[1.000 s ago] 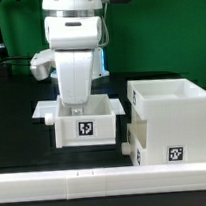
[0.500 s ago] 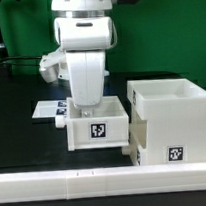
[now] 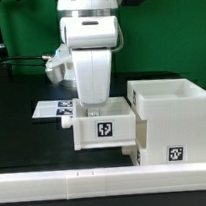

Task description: Assemble drawer

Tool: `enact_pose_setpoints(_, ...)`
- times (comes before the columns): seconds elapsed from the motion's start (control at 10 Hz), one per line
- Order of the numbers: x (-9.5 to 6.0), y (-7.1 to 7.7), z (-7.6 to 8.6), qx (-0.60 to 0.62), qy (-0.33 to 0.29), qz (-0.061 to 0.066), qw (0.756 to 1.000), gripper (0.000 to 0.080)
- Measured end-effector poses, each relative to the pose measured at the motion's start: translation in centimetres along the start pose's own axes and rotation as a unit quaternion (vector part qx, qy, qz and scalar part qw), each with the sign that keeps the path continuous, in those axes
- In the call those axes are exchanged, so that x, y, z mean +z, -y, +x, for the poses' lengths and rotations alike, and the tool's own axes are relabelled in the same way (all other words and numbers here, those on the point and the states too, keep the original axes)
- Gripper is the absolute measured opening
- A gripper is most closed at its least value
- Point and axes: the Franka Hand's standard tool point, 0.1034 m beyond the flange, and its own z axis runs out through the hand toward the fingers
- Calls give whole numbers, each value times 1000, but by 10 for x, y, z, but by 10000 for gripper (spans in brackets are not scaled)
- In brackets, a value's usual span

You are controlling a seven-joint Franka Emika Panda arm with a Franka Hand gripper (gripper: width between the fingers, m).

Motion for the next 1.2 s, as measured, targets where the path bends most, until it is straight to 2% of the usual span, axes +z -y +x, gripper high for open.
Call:
enact_pose_setpoints(0.5,2,1,0,0,0,4,1000,42)
enact_pose_setpoints(1.2,5,2,8,-1,5,10,1000,42)
